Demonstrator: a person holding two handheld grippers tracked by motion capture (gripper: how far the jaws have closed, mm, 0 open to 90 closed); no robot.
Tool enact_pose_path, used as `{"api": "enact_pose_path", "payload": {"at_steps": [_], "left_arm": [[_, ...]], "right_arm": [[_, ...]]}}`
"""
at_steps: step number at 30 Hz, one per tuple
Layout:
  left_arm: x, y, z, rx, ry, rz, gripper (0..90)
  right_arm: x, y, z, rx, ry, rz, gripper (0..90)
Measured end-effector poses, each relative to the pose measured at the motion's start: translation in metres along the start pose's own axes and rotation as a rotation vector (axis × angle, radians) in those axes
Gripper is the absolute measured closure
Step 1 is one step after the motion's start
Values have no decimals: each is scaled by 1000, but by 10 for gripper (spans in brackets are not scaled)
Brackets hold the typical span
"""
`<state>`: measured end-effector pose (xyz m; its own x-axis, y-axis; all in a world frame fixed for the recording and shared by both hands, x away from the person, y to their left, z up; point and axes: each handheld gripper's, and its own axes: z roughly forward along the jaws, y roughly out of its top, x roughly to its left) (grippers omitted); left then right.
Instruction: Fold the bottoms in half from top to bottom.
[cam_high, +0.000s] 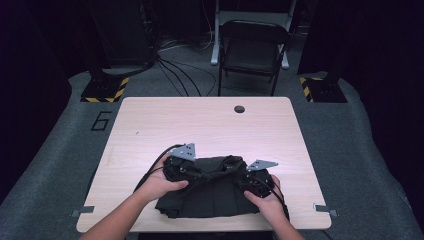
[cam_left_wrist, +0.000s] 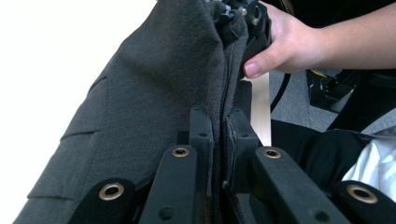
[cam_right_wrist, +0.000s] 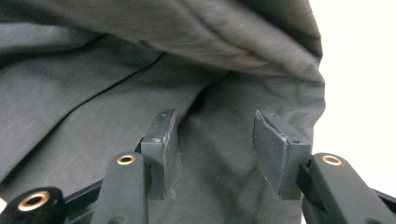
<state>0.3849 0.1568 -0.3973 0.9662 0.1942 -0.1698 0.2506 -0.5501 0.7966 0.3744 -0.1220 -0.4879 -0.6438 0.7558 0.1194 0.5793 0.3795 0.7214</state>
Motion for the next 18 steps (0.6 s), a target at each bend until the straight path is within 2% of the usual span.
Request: {"api": "enact_pose_path", "payload": {"at_steps": [2, 8, 13, 18], "left_arm": [[-2, -3, 2, 2, -6, 0, 830], [-6, -13, 5, 0, -22, -11, 829], [-6, -26, 10, -33, -34, -55, 827], [-8, -35, 19, -22, -47, -82, 818]], "right_arm": [[2, -3, 1, 16, -4, -23, 496], [-2, -14, 12, 67, -24, 4, 498], [-5, -15, 12, 68, -18, -7, 500], [-5, -15, 12, 67, -21, -6, 500]]}}
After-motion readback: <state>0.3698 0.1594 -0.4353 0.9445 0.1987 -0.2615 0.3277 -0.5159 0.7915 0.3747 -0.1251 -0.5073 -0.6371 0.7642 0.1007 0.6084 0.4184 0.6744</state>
